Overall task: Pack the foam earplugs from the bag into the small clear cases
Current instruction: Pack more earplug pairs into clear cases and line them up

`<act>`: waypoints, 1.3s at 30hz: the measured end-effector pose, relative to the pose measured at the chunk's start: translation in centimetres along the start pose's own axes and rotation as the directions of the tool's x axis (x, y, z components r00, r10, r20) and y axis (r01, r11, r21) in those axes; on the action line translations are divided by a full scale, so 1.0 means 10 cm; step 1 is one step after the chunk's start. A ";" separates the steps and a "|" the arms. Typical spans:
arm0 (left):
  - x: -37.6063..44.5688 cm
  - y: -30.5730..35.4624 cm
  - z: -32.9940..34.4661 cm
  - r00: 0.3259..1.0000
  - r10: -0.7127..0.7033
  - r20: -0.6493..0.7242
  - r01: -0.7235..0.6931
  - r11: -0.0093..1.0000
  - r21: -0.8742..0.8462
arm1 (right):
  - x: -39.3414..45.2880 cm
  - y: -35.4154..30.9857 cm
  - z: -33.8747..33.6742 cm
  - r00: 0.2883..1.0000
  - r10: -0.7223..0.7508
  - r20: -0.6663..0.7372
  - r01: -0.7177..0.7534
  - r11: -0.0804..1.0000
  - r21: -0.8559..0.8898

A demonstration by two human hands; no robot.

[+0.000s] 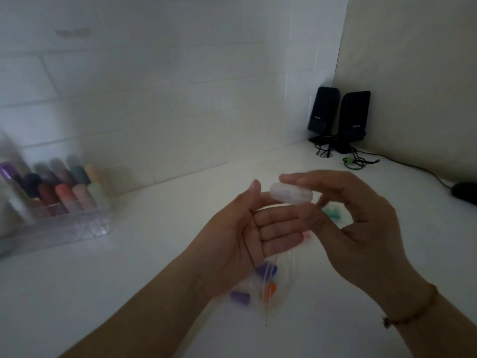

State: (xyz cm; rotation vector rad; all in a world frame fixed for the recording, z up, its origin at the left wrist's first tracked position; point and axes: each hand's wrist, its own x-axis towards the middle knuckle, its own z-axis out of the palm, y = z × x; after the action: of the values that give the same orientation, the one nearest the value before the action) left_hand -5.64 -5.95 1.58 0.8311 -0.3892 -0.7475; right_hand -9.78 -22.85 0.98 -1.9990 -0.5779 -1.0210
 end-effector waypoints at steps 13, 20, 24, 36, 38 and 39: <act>0.01 -0.04 -0.07 0.992 0.124 0.021 -0.124 0.992 0.012 | -0.01 -0.03 0.03 0.992 -0.120 -0.032 0.113 0.980 -0.166; 0.03 -0.01 -0.08 0.979 0.192 -0.073 -0.185 0.978 0.095 | 0.01 -0.03 0.07 0.998 -0.058 -0.037 0.045 0.957 -0.286; 0.04 0.00 -0.09 0.978 0.199 -0.061 -0.189 0.971 0.146 | -0.01 -0.05 0.11 0.998 0.005 -0.062 -0.023 0.958 -0.287; -0.07 0.18 -0.15 0.999 0.021 0.041 -0.038 0.880 0.473 | 0.00 -0.10 0.14 0.982 0.185 0.043 -0.183 0.983 -0.032; -0.06 0.29 -0.17 0.998 0.057 -0.013 -0.049 0.939 0.341 | 0.01 -0.10 0.09 0.992 0.107 0.060 -0.106 0.994 -0.024; -0.05 0.34 -0.20 0.995 0.081 -0.066 -0.060 0.961 0.268 | 0.02 -0.10 0.06 0.994 0.095 0.058 -0.093 0.995 -0.027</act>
State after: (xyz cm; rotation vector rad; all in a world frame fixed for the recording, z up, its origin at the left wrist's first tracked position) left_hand -3.33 -3.06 2.98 1.0903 -0.4543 -0.6021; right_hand -10.09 -21.81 1.35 -2.0637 -0.4997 -0.9193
